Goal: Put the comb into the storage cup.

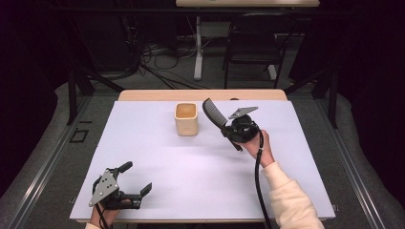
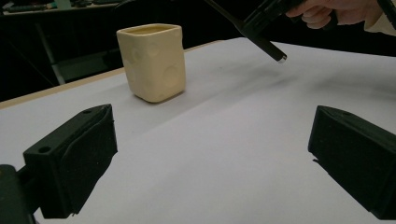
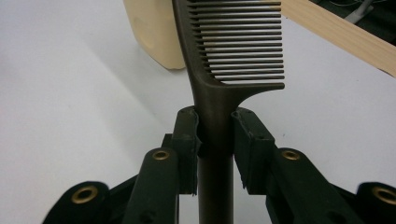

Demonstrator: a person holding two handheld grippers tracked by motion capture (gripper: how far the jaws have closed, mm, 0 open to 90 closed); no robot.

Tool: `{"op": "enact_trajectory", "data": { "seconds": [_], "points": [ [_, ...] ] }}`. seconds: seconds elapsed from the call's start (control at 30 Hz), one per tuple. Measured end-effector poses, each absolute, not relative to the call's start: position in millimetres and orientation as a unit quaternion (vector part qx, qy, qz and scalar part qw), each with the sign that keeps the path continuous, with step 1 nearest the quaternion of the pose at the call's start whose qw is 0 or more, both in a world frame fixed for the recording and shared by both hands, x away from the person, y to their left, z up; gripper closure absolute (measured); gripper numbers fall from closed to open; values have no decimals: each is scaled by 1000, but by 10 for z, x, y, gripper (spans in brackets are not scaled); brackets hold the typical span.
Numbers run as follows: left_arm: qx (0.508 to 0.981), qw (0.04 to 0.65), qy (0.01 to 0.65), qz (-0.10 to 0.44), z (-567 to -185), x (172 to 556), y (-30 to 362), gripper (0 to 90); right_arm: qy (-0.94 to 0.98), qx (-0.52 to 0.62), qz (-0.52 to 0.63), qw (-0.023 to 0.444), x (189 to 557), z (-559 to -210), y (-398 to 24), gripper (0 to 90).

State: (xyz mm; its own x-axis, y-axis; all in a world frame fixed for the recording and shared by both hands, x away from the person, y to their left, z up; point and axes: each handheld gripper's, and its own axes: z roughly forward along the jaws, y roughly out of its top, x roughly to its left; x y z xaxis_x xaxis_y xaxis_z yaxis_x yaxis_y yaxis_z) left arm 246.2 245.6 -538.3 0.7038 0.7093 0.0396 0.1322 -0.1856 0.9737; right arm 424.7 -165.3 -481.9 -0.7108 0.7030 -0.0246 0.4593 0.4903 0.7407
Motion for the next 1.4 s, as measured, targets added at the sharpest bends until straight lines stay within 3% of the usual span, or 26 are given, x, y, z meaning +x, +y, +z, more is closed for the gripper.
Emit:
{"op": "enact_trajectory", "data": {
  "seconds": [1.4],
  "points": [
    [728,569,289,253,-5386,2469,2446,11,839,329,388,191,4359,-4638,-1424,713]
  ]
}}
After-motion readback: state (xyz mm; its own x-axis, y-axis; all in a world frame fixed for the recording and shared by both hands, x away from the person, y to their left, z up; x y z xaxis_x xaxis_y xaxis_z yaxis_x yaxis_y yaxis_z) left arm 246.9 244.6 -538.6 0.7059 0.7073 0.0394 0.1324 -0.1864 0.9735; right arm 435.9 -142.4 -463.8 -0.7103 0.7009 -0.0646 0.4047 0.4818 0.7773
